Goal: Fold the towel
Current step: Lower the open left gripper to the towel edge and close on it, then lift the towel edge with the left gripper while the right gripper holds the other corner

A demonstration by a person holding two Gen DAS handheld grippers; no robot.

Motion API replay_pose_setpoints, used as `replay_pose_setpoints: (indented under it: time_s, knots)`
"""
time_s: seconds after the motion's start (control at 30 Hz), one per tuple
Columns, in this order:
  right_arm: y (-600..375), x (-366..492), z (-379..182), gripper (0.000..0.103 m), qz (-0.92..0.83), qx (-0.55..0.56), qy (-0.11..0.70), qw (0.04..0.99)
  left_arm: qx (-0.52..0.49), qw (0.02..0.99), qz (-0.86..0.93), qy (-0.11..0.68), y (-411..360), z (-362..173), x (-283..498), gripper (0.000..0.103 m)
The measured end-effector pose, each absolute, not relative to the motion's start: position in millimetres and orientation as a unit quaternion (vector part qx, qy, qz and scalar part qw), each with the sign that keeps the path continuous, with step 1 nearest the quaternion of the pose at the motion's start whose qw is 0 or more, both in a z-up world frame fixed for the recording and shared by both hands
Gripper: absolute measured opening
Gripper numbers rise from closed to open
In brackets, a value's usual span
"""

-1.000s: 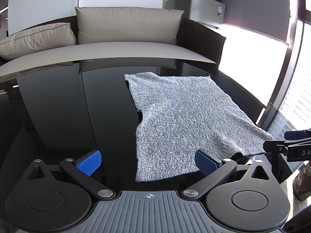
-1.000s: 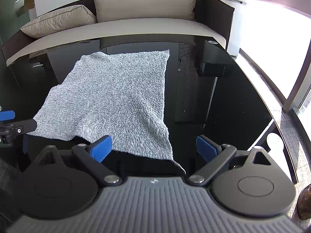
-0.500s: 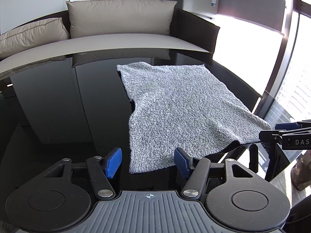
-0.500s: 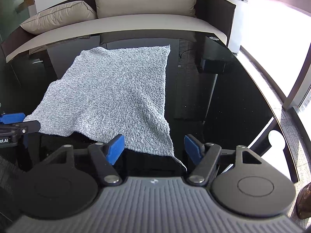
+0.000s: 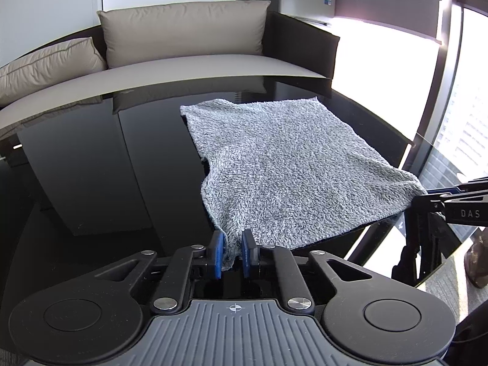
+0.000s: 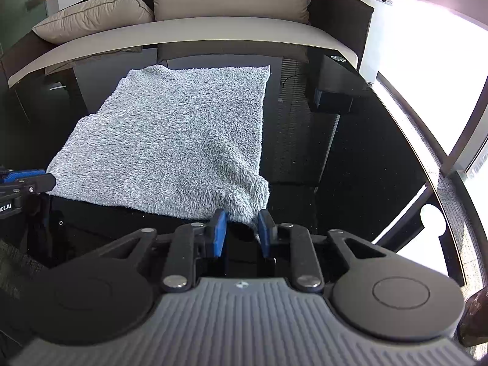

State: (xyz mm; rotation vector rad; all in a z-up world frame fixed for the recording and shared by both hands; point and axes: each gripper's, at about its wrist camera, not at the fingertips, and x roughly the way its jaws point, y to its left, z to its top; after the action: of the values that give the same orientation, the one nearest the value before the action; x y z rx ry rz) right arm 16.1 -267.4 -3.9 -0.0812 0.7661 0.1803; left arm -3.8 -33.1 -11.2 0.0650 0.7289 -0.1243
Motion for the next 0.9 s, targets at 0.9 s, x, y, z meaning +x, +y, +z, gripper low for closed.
replay_pose_setpoints:
  time_s: [0.9]
  knots:
    - [-269, -7, 45, 0.004, 0.152, -0.011, 0.316, 0.937, -0.007, 0.943, -0.040, 0.330, -9, 31, -31, 0.004]
